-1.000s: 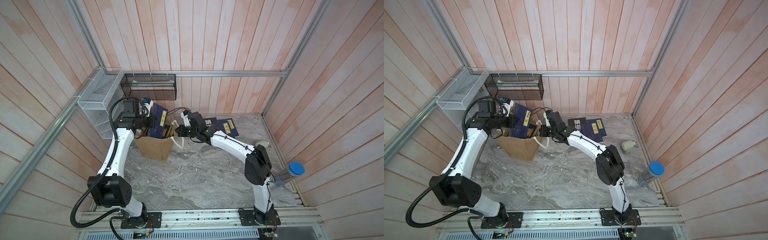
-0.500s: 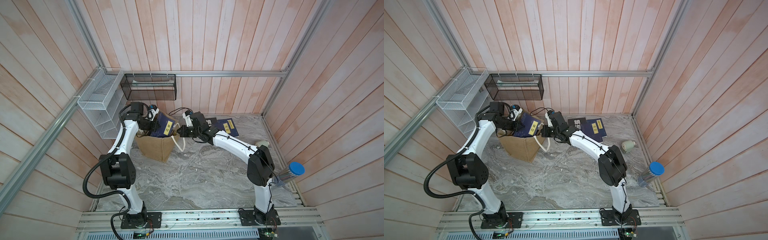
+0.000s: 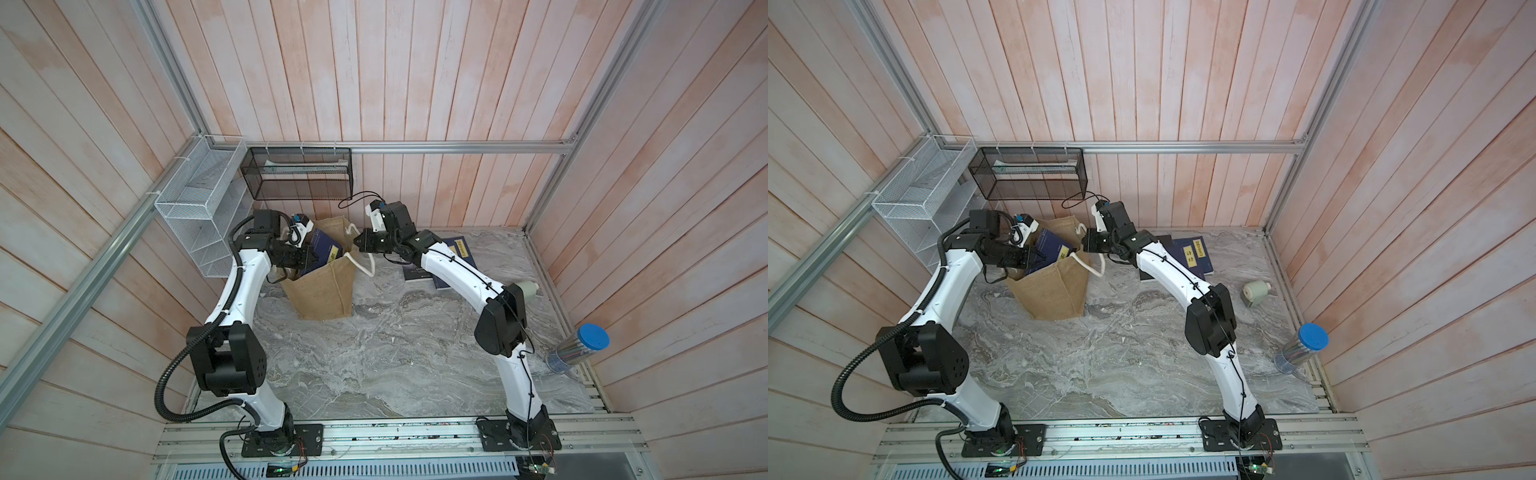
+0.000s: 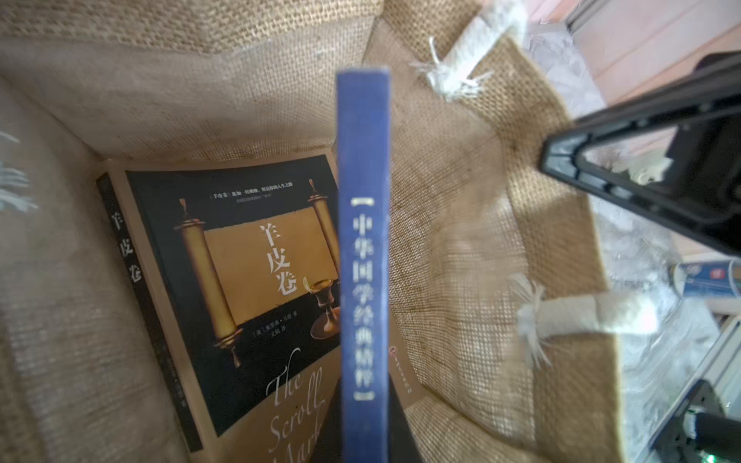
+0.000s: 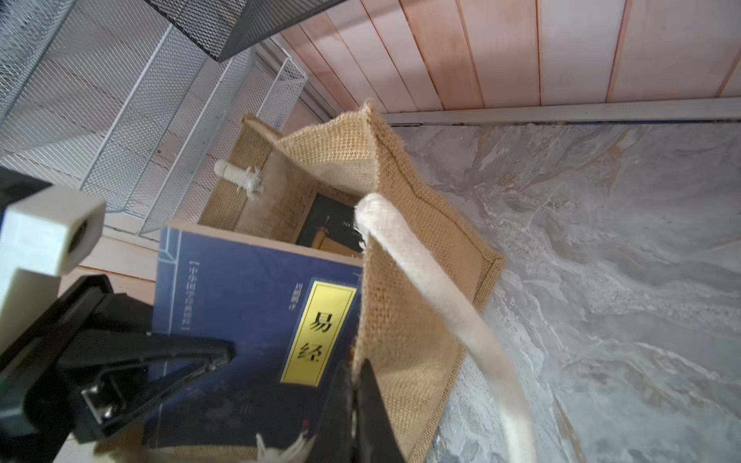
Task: Put the books into the canvas bag
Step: Adjust the canvas bag at the center of the board, then place the book in the canvas bag.
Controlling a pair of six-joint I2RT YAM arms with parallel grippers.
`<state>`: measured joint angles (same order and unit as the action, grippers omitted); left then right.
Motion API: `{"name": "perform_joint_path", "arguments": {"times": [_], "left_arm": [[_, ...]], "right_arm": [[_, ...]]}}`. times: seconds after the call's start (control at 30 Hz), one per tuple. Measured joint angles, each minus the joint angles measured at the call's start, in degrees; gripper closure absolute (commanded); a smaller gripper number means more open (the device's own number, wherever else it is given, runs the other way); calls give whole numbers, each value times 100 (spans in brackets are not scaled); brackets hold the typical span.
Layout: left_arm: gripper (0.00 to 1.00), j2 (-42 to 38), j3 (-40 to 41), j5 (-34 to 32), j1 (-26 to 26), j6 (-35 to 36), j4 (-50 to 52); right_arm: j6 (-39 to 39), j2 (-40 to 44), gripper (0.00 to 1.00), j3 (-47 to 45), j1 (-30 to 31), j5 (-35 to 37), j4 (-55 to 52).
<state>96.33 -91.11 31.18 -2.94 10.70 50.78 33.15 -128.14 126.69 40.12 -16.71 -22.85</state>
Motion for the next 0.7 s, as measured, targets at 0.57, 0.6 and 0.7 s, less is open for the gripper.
{"name": "perform_joint_path", "arguments": {"times": [0.57,0.6,0.7], "left_arm": [[84,595,380,393,-83,-2664,-1093],[79,656,361,391,-96,-2691,-1084],[65,741,275,284,-140,-2734,-997]], "right_arm": [[-72,-330,82,573,-151,-264,-66],[-98,-323,81,573,-155,-258,-20],[-144,-299,77,551,-160,-219,55]]}}
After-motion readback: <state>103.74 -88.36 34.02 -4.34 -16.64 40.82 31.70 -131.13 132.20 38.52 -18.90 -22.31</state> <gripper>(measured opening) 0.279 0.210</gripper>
